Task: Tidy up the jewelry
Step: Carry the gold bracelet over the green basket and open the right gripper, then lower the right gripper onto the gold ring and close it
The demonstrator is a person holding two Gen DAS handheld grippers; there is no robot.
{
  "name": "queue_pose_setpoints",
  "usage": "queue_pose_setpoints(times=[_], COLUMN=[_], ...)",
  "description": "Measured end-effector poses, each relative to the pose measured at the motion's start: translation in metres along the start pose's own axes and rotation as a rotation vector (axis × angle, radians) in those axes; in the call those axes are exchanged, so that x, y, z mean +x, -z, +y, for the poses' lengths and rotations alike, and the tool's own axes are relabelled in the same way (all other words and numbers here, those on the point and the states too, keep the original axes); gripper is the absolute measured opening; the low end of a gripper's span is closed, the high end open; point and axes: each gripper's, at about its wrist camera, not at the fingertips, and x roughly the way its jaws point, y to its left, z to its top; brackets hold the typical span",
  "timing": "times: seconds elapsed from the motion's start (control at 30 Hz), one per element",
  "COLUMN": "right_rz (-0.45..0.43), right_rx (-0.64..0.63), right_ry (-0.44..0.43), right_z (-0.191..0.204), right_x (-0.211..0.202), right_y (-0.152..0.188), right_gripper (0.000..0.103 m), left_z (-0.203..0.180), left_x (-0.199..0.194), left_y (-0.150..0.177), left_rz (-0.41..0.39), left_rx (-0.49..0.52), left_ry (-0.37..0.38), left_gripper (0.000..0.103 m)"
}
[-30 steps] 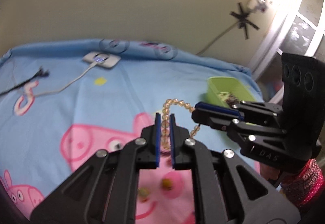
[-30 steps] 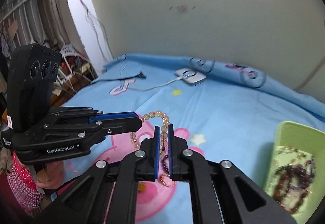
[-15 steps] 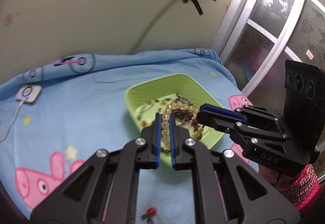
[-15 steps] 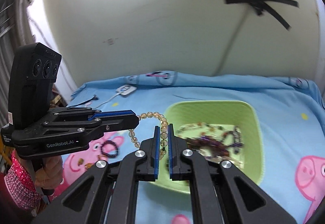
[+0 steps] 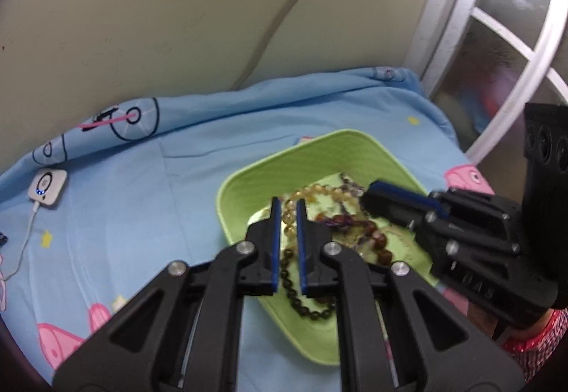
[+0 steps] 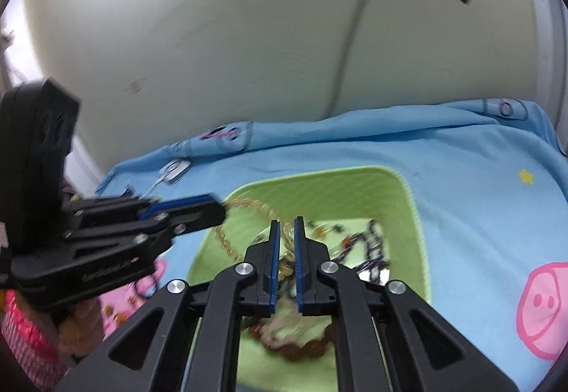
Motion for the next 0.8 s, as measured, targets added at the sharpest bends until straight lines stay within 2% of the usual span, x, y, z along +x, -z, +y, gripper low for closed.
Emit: queue_pose_setpoints(times=[0.17,0.3,0.43,0.6,0.63,0.73,0.8], right_rz=[-0.051,-0.057,-0.047,0.033,0.05,0.098,0.126], right_rx=[0.047,0.032,-0.006,-0.085,-0.099,-0.152,-0.173], right_ry=[-0.039,-0.096,-0.203,-0.296,-0.3,-0.302,-0.306], right_z=[-0.003,0.012,0.043,0.088,0.095,0.119,0.133], right_x=[-0.017,-0.031,-0.041,-0.031,-0.027,-0.014,-0.006], right_y=[0.003,0.015,0.037,0.072,0.076,0.092,0.1], right_gripper=[0.0,0.0,0.0,0.0,0.0,0.01,0.01], left_z=[0.021,0.05,0.098,0.145,0.154,0.166,0.17], left_x=[-0.034,-0.074,-0.113,-0.135,-0.138,-0.14,-0.141], left_y=[0.01,0.037,0.086,0.144,0.158,0.186,0.202], left_rz=[-0.07,-0.127,-0.157,-0.131,-0.119,-0.088,-0.08], left_rx=[-0.034,-0.056,-0.127,-0.231,-0.256,-0.297,-0.316], left_ry=[0.015,0.005,-0.045,-0.11,-0.12,-0.137,-0.135], left_gripper=[0.007,0.007,0.007,0.007,0.007,0.007,0.007])
